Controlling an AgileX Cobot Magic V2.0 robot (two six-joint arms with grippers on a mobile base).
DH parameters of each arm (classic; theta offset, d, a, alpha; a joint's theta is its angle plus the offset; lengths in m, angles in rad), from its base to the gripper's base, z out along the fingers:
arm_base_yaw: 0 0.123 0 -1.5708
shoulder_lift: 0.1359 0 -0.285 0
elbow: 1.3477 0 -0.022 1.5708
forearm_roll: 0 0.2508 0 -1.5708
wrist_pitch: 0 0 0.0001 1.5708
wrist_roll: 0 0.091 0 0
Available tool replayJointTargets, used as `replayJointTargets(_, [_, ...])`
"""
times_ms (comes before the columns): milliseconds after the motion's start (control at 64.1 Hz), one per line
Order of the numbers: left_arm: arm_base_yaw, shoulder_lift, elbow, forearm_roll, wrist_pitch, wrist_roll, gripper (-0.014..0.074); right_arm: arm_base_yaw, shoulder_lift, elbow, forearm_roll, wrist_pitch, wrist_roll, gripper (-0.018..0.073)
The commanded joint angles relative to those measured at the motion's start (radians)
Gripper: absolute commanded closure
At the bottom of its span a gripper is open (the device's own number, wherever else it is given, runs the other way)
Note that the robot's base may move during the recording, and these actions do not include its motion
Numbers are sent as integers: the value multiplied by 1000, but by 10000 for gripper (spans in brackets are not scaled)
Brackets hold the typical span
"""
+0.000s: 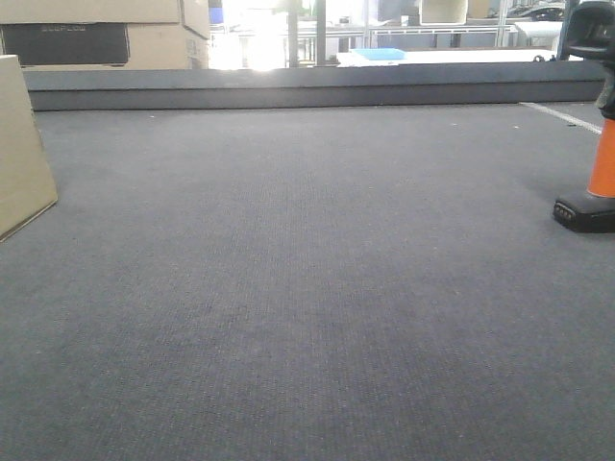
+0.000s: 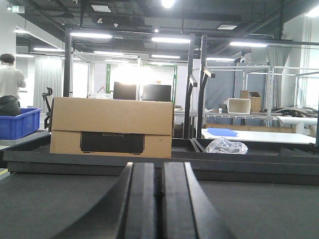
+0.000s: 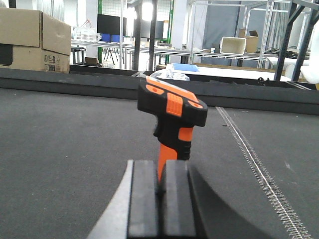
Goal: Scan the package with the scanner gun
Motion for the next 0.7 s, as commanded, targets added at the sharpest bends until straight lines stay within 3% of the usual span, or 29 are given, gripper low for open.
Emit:
replayJointTargets(0, [5, -4, -2, -7, -9, 0, 708, -2, -3, 2, -1, -26, 2, 727])
replayJointTargets(686, [5, -4, -2, -7, -9, 0, 708, -2, -3, 2, -1, -26, 2, 727])
